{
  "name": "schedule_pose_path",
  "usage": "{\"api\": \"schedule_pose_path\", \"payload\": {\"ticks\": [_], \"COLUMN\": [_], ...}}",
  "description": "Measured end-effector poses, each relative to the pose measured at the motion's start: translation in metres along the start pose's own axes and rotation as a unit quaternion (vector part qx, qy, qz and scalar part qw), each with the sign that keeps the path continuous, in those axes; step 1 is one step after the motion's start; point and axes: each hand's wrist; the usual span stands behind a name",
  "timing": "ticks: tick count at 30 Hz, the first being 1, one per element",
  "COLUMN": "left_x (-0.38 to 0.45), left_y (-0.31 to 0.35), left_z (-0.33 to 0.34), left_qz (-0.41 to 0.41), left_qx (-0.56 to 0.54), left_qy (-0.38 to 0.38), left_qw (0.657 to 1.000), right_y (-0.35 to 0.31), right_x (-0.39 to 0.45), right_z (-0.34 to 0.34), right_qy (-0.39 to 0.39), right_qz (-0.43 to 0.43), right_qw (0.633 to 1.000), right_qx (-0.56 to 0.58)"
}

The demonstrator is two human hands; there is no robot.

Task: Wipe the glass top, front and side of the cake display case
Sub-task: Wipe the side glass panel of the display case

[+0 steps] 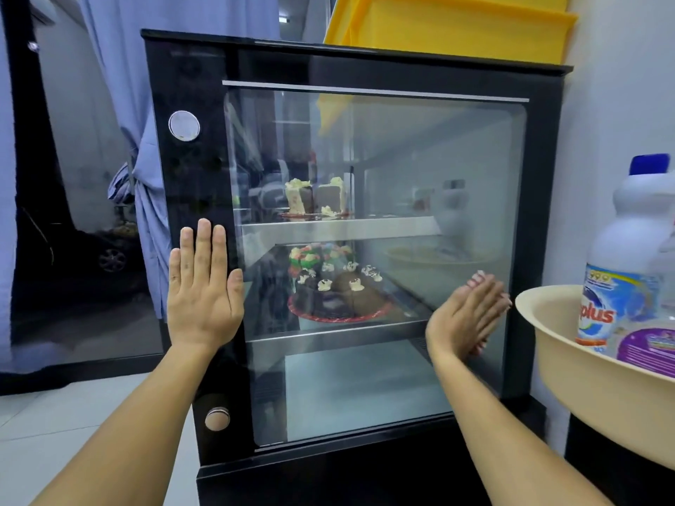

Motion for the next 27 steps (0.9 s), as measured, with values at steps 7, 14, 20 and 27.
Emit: {"api": "schedule_pose_path", "payload": {"ticks": [7,14,20,27], "left_x": [0.0,-0.001,-0.002,-0.001], "left_y": [-0.001,0.002,0.001,0.0], "left_z": [0.001,-0.002,-0.001,-0.001], "left_qz": [0.003,0.0,0.0,0.0], "left_qx": [0.001,0.001,-0.005,-0.008], "left_qy": [-0.003,-0.003,-0.005,0.0], "left_qw": [1.0,1.0,1.0,1.0], "right_y": [-0.051,-0.049,-0.082,-0.051], "right_x": [0.068,0.053,0.085,0.115], "right_z": [0.025,0.02,0.032,0.019], "right_qy": [-0.005,0.037,-0.011,0.078], "right_qz": [-0.223,0.131,-0.235,0.089], "right_qw": [0.975,0.991,0.972,0.992], "right_qx": [-0.01,0.01,0.003,0.042]}}
Point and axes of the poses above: each hand's wrist, its own x-axis towards the middle knuckle, its own z-axis out of the palm, y = z × x, and after that the axes turned 12 degrees about y, right-handed
